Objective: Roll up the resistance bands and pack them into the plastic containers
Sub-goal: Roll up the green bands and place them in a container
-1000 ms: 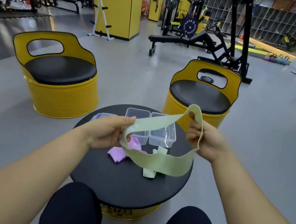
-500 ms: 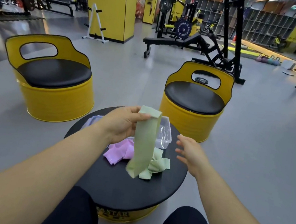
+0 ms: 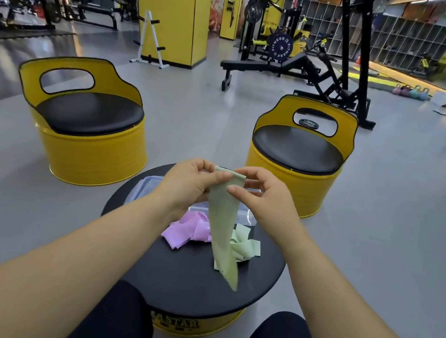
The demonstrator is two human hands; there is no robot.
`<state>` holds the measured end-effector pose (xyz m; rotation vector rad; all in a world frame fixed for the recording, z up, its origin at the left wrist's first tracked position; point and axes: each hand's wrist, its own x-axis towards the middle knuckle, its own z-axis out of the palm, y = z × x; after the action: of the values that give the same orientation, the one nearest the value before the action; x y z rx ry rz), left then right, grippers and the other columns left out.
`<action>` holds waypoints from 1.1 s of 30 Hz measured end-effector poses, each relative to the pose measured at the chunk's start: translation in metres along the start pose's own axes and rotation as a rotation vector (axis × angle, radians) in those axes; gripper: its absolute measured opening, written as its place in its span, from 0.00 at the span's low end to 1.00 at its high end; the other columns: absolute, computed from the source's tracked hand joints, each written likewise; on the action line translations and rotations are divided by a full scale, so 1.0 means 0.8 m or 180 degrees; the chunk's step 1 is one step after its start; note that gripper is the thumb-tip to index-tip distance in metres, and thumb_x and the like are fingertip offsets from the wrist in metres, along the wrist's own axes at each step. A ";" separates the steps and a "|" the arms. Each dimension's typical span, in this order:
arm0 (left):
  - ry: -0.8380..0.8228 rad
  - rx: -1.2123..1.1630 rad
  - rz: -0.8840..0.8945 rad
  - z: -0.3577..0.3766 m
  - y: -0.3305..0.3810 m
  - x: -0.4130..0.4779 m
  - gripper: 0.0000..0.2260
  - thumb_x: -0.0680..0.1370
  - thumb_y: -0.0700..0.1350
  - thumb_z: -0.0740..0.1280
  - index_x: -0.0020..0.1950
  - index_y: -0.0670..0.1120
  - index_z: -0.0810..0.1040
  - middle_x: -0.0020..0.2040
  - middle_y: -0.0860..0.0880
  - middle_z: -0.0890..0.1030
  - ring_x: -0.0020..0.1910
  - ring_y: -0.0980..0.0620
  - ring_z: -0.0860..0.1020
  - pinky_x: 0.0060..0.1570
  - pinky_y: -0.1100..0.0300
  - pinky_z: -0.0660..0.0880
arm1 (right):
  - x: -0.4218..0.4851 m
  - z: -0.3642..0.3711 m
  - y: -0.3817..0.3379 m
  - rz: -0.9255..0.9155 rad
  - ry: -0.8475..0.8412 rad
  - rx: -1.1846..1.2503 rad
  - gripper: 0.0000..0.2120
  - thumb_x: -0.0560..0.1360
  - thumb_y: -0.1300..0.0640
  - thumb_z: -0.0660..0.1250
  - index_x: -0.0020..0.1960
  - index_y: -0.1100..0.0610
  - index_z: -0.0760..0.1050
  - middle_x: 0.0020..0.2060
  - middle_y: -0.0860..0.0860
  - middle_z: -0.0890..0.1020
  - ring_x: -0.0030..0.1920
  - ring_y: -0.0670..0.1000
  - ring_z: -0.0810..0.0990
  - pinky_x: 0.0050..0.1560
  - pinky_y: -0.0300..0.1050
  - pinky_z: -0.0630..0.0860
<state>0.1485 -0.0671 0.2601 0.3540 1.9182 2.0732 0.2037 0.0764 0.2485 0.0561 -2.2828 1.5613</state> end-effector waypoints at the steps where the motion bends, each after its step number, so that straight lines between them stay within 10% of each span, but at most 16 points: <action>1: 0.0012 -0.0043 0.0021 0.000 0.000 -0.002 0.07 0.73 0.40 0.71 0.39 0.42 0.73 0.33 0.49 0.80 0.33 0.54 0.80 0.37 0.63 0.80 | -0.001 0.000 -0.001 -0.0036 0.0052 0.0049 0.10 0.71 0.58 0.72 0.46 0.45 0.77 0.44 0.45 0.82 0.48 0.46 0.80 0.51 0.42 0.78; 11: -0.0313 0.0666 0.0421 -0.002 0.006 -0.013 0.06 0.72 0.39 0.72 0.43 0.45 0.76 0.43 0.44 0.80 0.40 0.49 0.78 0.44 0.58 0.78 | 0.005 -0.024 -0.026 0.0333 -0.0032 0.0816 0.05 0.77 0.63 0.65 0.43 0.56 0.76 0.36 0.48 0.80 0.35 0.40 0.78 0.38 0.35 0.77; 16: 0.0371 0.0971 0.0792 0.013 -0.002 -0.013 0.06 0.73 0.38 0.70 0.39 0.44 0.76 0.37 0.42 0.80 0.36 0.47 0.79 0.37 0.58 0.79 | 0.004 -0.013 -0.017 0.0335 0.1052 0.0333 0.05 0.73 0.55 0.70 0.44 0.53 0.73 0.39 0.50 0.78 0.39 0.46 0.78 0.38 0.40 0.80; 33: 0.0182 0.0688 0.0765 0.010 -0.002 -0.006 0.07 0.74 0.44 0.71 0.50 0.53 0.78 0.47 0.52 0.81 0.47 0.54 0.79 0.50 0.61 0.77 | 0.009 -0.015 -0.020 0.0720 0.0011 0.0762 0.02 0.75 0.60 0.68 0.45 0.59 0.77 0.35 0.50 0.81 0.34 0.44 0.80 0.37 0.39 0.79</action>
<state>0.1557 -0.0614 0.2590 0.6067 2.2387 2.0394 0.2039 0.0821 0.2688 -0.1469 -2.1489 1.9413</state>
